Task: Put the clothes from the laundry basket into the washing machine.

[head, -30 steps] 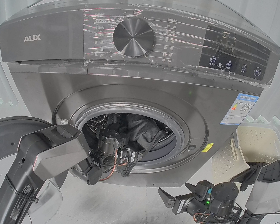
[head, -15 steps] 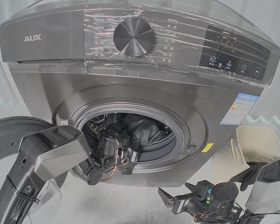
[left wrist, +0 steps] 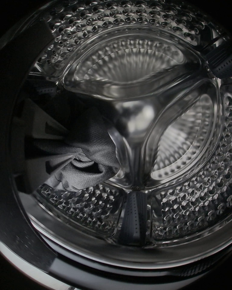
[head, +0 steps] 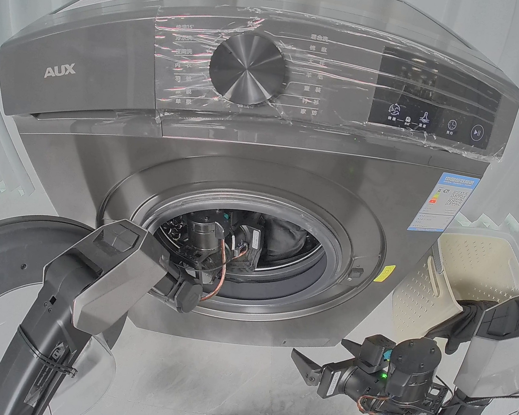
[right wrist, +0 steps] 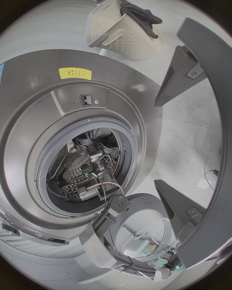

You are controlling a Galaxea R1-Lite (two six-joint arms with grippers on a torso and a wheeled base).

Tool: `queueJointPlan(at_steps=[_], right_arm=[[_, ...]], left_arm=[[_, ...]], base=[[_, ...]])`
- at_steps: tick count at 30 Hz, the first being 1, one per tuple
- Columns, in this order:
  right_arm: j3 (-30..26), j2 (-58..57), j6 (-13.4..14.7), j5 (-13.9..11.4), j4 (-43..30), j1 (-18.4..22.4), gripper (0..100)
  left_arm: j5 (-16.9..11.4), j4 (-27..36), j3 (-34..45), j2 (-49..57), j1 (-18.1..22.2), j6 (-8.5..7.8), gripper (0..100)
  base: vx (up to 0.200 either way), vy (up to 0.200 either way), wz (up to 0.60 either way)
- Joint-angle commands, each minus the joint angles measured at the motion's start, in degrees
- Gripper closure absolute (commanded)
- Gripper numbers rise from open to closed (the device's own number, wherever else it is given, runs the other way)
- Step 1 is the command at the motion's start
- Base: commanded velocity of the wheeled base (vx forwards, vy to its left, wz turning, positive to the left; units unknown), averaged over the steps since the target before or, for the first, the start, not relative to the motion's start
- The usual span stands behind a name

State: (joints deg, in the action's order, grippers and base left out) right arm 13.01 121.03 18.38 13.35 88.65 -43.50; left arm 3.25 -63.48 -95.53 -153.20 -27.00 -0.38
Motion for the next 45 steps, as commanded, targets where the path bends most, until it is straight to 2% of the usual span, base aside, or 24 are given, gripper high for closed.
queueJointPlan(at_steps=[1, 6, 13, 14, 23, 35, 39, 45], right_arm=[[0.0, 0.1, 0.1, 0.0, 0.0, -0.1, 0], [0.0, 0.1, 0.0, 0.0, 0.0, 0.0, 0], [0.0, 0.1, 0.0, 0.0, 0.0, 0.0, 0], [0.0, 0.1, 0.1, 0.0, 0.1, 0.0, 0], [0.0, 0.1, 0.1, 0.0, 0.0, 0.0, 0], [-0.1, 0.1, 0.1, 0.0, 0.0, 0.0, 0], [-0.1, -0.2, 0.0, 0.0, 0.0, 0.0, 0], [-0.2, -0.4, 0.0, 0.0, 0.0, 0.0, 0]], left_arm=[[1.1, 0.2, -6.2, -3.7, 1.7, 0.20, 100], [2.9, 0.5, -11.3, -5.4, 2.7, 0.11, 100], [2.9, 0.4, -11.3, -5.6, 2.6, 0.03, 100], [2.9, 0.2, -11.3, -5.7, 2.5, 0.03, 0], [2.9, -0.2, -7.3, -4.7, 1.9, 0.11, 0], [2.1, -2.7, 11.2, 4.4, -1.3, -0.15, 0], [2.1, -5.3, 20.8, 8.9, -3.3, -1.47, 0], [1.8, -8.9, 33.5, 14.1, -6.0, -2.17, 0]], base=[[0.000, 0.000, 0.00], [0.000, 0.000, 0.00], [0.000, 0.000, 0.00], [0.000, 0.000, 0.00], [0.000, 0.000, 0.00], [0.000, 0.000, 0.00], [0.000, 0.000, 0.00], [0.000, 0.000, 0.00]])
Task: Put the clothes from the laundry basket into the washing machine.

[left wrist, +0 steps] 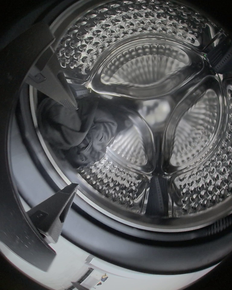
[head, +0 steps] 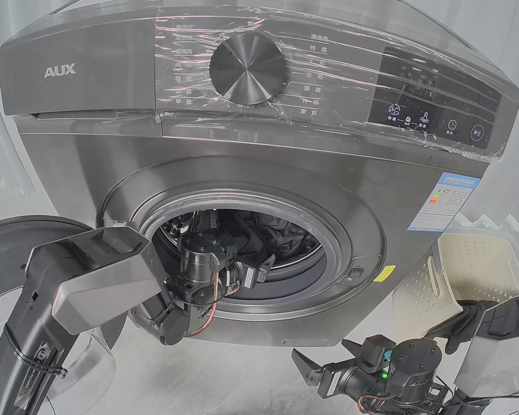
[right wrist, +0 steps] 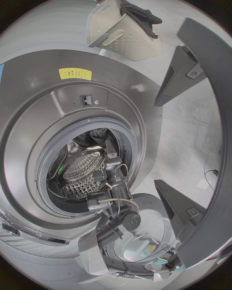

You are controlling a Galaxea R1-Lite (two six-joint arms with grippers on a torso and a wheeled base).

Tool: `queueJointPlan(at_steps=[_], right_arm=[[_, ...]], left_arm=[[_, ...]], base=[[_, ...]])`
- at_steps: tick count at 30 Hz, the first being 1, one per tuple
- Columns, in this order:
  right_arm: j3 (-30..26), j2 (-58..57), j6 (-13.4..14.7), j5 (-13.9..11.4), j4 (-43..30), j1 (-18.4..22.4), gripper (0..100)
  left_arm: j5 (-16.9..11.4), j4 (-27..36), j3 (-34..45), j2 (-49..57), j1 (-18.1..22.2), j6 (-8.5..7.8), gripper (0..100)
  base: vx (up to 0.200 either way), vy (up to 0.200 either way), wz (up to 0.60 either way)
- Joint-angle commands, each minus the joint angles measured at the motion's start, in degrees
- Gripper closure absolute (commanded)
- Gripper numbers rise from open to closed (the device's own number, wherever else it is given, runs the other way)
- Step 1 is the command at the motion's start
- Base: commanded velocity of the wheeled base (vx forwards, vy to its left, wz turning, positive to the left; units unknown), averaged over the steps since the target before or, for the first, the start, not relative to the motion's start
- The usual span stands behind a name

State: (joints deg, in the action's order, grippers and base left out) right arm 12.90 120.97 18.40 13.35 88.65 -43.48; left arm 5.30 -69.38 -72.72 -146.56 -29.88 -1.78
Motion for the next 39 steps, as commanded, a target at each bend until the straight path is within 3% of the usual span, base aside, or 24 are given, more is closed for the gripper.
queueJointPlan(at_steps=[1, 5, 13, 17, 20, 22, 26, 31, 33, 39], right_arm=[[-0.1, -0.3, 0.0, 0.0, 0.0, 0.0, 0], [-0.1, -0.5, 0.1, 0.0, 0.0, 0.1, 0], [-1.5, -2.8, -0.3, 0.7, -0.1, 0.6, 0], [-3.2, -6.4, -0.9, 1.9, -0.2, 0.7, 0], [-5.2, -8.8, -1.1, 1.9, -0.2, 0.9, 0], [-6.6, -10.4, -1.2, 1.9, -0.2, 0.8, 0], [-7.3, -12.1, -2.8, 2.7, -0.2, 0.9, 0], [-8.5, -15.1, -4.3, 6.8, -0.3, 0.0, 0], [-9.2, -16.0, -4.8, 7.1, -0.3, 0.0, 0], [-12.1, -20.0, -6.3, 7.2, -0.3, 0.9, 0]], left_arm=[[-0.9, -4.1, 14.1, 8.7, -3.9, -1.12, 0], [-2.1, -8.9, 23.2, 11.5, -6.2, -1.30, 0], [-1.0, -14.0, 36.8, 19.3, -8.3, -0.24, 0], [0.1, -16.3, 41.9, 24.7, -8.3, 2.66, 0], [0.3, -15.9, 46.7, 31.3, -8.7, 6.88, 0], [0.4, -16.0, 50.3, 34.8, -9.1, 8.37, 0], [0.5, -16.1, 54.6, 38.5, -9.1, 8.90, 0], [2.3, -16.1, 60.2, 47.0, -8.8, 10.04, 0], [2.3, -16.1, 61.6, 49.2, -8.9, 10.83, 0], [3.0, -16.6, 66.7, 53.7, -8.5, 10.92, 0]], base=[[0.000, 0.000, 0.00], [0.000, 0.000, 0.00], [0.000, 0.000, 0.00], [0.000, 0.000, 0.00], [0.000, 0.000, 0.00], [0.000, 0.000, 0.00], [0.000, 0.000, 0.00], [0.000, 0.000, 0.00], [0.000, 0.000, 0.00], [0.000, 0.000, 0.00]])
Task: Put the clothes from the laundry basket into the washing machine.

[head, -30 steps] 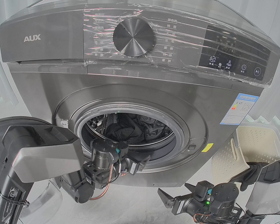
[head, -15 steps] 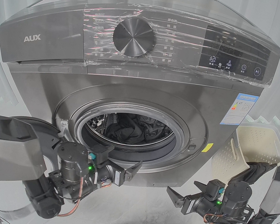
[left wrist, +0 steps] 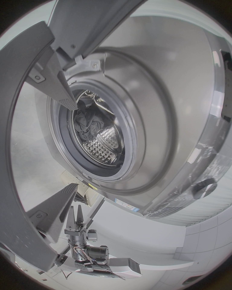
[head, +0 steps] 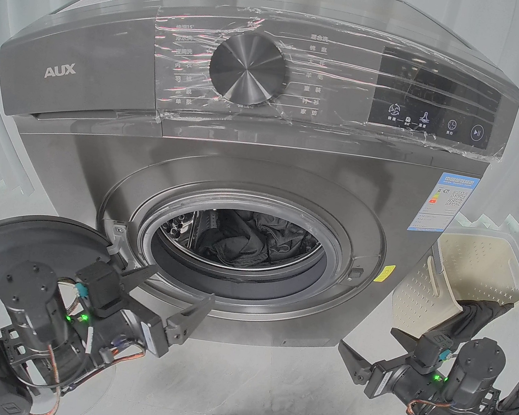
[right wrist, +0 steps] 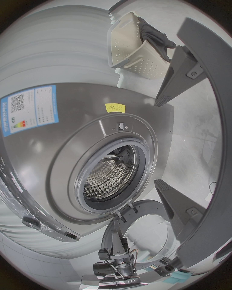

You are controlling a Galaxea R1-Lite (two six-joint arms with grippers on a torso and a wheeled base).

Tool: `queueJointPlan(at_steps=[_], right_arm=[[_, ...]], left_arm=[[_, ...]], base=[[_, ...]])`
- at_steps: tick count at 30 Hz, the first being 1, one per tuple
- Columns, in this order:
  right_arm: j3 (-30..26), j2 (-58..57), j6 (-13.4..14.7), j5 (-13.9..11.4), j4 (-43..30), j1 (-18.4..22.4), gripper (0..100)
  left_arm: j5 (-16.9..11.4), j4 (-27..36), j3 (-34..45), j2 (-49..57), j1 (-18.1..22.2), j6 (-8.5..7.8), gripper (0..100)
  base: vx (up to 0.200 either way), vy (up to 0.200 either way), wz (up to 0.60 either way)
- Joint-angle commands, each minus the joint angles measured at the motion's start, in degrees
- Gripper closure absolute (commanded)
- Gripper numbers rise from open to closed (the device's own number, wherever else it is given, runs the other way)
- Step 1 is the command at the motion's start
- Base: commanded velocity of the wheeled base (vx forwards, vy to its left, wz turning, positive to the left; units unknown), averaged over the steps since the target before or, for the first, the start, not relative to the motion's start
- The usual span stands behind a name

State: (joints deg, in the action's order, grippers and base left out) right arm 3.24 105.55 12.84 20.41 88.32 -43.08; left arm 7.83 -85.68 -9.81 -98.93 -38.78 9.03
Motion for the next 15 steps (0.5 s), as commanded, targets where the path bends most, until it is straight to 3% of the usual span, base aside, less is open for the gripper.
queueJointPlan(at_steps=[1, 6, 12, 15], right_arm=[[-3.2, -5.1, -0.6, 0.2, -0.2, 0.5, 0], [-3.2, -7.1, -0.6, 1.9, -0.7, 0.5, 0], [-3.2, -8.5, -0.7, 2.5, -1.7, 0.7, 0], [-3.2, -11.6, -1.0, 2.9, -5.4, 1.8, 0]], left_arm=[[0.4, -0.3, 4.7, 7.3, 0.6, 0.02, 0], [0.4, 0.3, 7.4, 11.7, 0.8, -0.16, 0], [0.9, 0.6, 9.7, 14.7, 1.7, -1.12, 0], [1.2, 2.9, 9.7, 18.4, 5.6, -2.62, 0]], base=[[0.000, 0.000, 0.00], [0.000, 0.000, 0.00], [-0.200, 0.000, 0.00], [-0.200, 0.000, 0.00]])
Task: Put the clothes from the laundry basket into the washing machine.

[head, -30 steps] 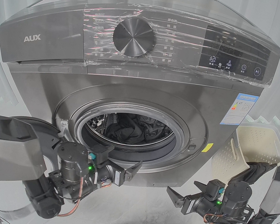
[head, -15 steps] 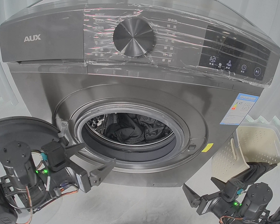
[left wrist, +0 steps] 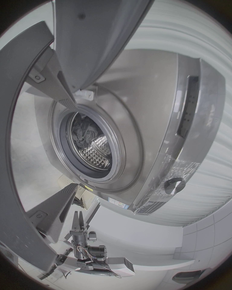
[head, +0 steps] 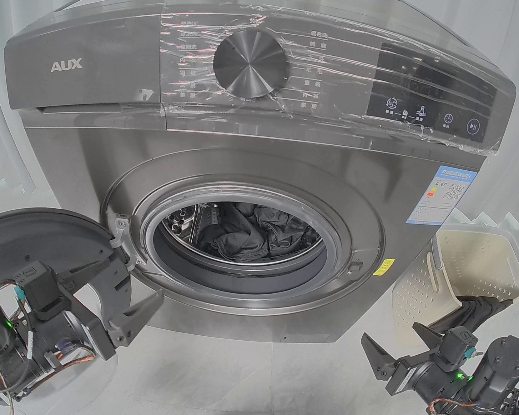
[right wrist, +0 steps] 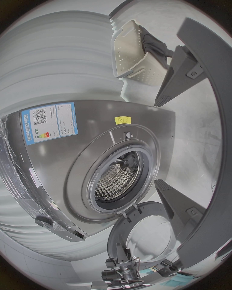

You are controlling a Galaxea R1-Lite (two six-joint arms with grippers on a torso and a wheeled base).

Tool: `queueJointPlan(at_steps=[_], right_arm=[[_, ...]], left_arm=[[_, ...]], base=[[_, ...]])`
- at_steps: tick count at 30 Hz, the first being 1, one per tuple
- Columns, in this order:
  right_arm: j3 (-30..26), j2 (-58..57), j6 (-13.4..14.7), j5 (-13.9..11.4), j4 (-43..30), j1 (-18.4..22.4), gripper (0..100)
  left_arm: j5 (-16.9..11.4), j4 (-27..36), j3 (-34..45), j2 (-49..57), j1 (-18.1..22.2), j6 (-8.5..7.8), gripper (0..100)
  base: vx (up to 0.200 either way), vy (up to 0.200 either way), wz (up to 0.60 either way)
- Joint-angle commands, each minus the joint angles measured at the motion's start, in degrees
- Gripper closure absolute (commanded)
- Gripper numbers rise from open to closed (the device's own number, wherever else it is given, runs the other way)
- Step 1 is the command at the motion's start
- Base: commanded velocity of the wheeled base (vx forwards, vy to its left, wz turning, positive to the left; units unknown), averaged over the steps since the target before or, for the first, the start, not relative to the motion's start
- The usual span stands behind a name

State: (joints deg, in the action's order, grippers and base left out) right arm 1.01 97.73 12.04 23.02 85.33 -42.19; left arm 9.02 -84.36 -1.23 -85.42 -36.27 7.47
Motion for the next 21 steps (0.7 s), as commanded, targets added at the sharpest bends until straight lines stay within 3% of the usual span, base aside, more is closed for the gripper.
queueJointPlan(at_steps=[1, 4, 7, 9, 12, 18, 21], right_arm=[[-1.0, -5.7, -0.5, 0.3, -4.4, 0.9, 0], [-1.0, -11.1, -1.2, 0.3, -11.2, 1.0, 0], [-1.0, -16.2, -0.3, 0.5, -18.5, 1.0, 0], [-1.0, -17.9, 0.5, 0.7, -20.7, 1.1, 0], [-1.0, -21.2, 1.8, 3.3, -23.6, 3.4, 0], [-1.0, -26.5, 2.0, 3.7, -26.2, 4.2, 0], [-1.0, -34.1, 1.2, 2.2, -31.9, 4.0, 0]], left_arm=[[-0.1, 2.9, 1.1, 6.6, 3.7, -1.67, 0], [-0.1, 8.9, 1.1, 11.6, 3.7, -2.99, 0], [-0.3, 16.9, 1.1, 17.9, 3.3, -3.17, 0], [-0.4, 20.1, 1.1, 20.7, 3.3, -3.25, 0], [-0.5, 25.7, 1.1, 27.3, 3.7, -3.25, 0], [-0.3, 34.5, 1.1, 38.6, 3.7, -3.52, 0], [-0.3, 43.3, 0.7, 46.2, 3.7, -3.52, 0]], base=[[-0.200, 0.000, 0.00], [-0.200, 0.000, 0.00], [-0.200, 0.000, 0.00], [-0.200, 0.000, 0.00], [-0.200, 0.000, 0.00], [-0.200, 0.000, 0.00], [-0.200, 0.000, 0.00]])
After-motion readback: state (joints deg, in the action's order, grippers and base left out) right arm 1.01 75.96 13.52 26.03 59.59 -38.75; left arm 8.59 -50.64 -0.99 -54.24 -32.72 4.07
